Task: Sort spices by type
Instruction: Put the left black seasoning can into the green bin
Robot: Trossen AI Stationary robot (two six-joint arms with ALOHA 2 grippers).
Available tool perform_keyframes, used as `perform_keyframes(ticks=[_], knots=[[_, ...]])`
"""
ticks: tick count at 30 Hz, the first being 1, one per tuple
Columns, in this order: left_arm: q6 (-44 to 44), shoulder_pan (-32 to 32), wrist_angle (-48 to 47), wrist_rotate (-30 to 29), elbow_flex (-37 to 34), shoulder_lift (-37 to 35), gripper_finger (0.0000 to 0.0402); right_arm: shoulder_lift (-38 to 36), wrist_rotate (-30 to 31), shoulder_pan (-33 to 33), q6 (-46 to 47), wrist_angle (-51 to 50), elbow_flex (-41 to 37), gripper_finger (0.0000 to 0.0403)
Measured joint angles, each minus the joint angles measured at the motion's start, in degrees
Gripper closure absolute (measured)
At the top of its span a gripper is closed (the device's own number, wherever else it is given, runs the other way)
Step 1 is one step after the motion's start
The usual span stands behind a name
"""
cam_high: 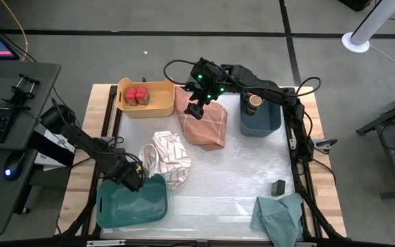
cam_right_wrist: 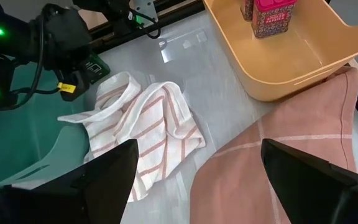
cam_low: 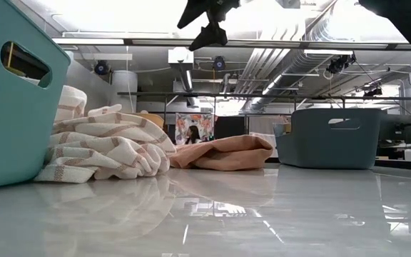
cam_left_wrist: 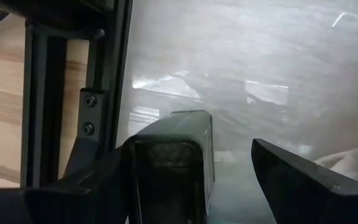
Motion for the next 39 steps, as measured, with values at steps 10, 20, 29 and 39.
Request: perform_keyframes(ticks=[10, 20, 29, 39], knots=[[1.1, 0.0, -0.7, -1.7, 0.0, -3.9, 0.0242, 0.0, 0.2, 0.0, 0.0, 0.0, 0.0, 0.0066], [3.8, 0.3, -15.3, -11.5, 5.0, -13.6, 0.0311, 0.0, 0.4, 0.0, 0.0, 0.0, 0.0, 0.0066], [42.5, -0.2, -6.8, -16.1, 21.9, -19.3, 0.031, 0.0, 0.5, 0.0, 0.0, 0.1, 0.0, 0.0066], [87.1, -7.3, -0.9, 3.7, 27.8, -5.7, 0.0309, 0.0, 0.5, 0.0, -0.3, 0.0, 0.0, 0.0066]])
